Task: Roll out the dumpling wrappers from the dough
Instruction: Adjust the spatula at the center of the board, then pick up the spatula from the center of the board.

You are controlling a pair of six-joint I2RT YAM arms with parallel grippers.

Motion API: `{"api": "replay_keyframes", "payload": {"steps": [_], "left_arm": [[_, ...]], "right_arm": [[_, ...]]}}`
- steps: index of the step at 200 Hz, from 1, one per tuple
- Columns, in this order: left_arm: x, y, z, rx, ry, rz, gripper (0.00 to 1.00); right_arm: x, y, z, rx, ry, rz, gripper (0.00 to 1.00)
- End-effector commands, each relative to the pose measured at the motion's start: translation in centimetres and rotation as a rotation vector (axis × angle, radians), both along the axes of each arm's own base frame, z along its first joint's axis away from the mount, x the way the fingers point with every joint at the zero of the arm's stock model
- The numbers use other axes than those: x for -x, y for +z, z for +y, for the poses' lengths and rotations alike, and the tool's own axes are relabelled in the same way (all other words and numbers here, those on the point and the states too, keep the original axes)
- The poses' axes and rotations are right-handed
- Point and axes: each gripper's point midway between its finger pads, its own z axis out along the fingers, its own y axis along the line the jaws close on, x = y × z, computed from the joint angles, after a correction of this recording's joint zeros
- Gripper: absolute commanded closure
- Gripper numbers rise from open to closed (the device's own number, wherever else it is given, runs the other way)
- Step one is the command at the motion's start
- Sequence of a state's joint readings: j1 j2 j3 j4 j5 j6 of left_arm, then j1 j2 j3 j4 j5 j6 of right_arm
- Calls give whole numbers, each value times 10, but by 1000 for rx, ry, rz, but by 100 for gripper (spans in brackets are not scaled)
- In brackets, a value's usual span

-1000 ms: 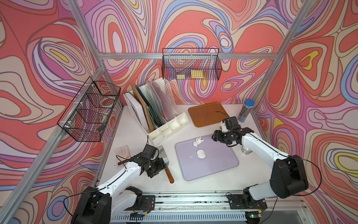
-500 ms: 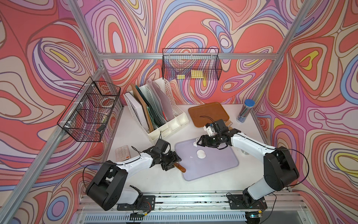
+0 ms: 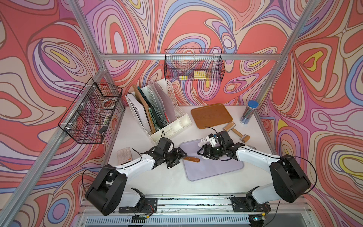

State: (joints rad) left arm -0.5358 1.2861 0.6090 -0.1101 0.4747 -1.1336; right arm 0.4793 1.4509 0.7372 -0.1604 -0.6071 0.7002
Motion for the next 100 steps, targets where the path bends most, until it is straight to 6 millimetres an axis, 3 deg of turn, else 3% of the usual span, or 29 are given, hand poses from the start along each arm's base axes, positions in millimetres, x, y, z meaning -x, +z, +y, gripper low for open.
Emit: {"api": "replay_keyframes", "payload": {"steps": [1,41,72,100], "left_arm": [[24,-12,32,-157,-13,12,17],[19,1,56,-271,-11,-69,15],[13,5,59,-298,1,-100,14],[14,4,58,-289,-1,-95,14]], "right_arm": [[3,25,10,-125,-9,-41,20],[35,10,27,-120,77,25,22],[31,-6,40,-113,23,24,27],[22,-14,49,-152,-1,22,38]]}}
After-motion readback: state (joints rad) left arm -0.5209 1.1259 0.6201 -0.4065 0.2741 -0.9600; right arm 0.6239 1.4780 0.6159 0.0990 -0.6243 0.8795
